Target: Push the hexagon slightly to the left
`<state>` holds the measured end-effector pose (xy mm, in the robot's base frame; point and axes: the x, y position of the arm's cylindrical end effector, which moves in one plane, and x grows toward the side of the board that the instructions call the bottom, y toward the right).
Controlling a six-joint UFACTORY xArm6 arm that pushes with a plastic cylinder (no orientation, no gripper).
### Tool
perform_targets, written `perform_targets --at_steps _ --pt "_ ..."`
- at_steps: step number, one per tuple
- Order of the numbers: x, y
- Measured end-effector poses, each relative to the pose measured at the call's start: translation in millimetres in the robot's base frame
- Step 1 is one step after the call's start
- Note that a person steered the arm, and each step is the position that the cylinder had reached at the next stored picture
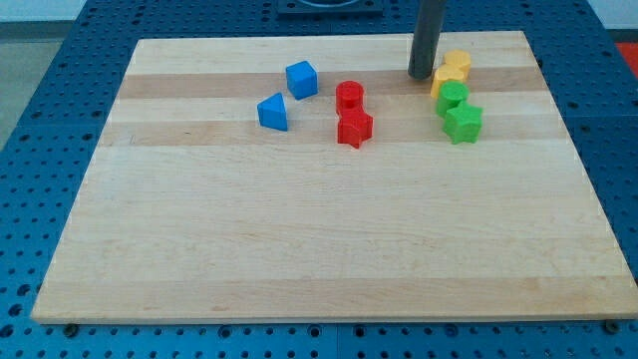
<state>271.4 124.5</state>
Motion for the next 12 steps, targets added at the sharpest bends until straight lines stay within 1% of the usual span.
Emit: perform_targets --at_steps 1,2,3,4,5,6,7,8,10,11,12 --pt "-34 0" --pt "-72 14" --pt "-79 59" --pt "-64 99" --pt "-60 99" --pt "-16 99" --pt "15 99" --pt "20 94" --pt "19 38" --pt "19 28" --pt "21 59"
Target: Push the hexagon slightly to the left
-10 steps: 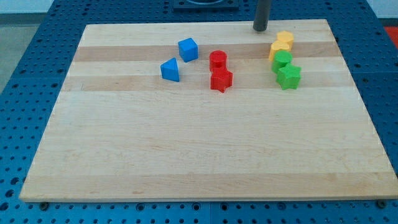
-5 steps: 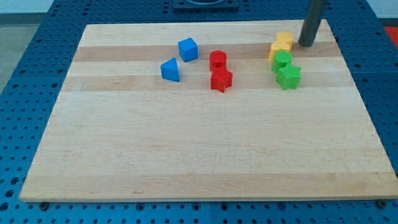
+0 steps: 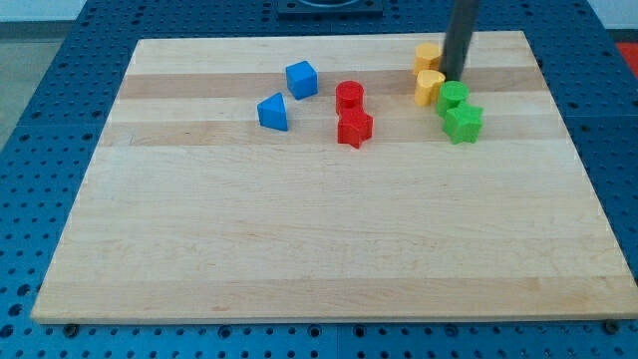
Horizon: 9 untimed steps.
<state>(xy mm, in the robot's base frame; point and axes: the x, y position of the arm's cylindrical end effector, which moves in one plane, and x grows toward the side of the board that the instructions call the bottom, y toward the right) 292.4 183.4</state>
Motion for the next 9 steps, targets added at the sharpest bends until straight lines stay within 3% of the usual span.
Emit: perform_targets --at_steps 1,3,8,9 --pt "-17 32" --pt "-60 18" --pt "-54 -70" --pt "-55 -64"
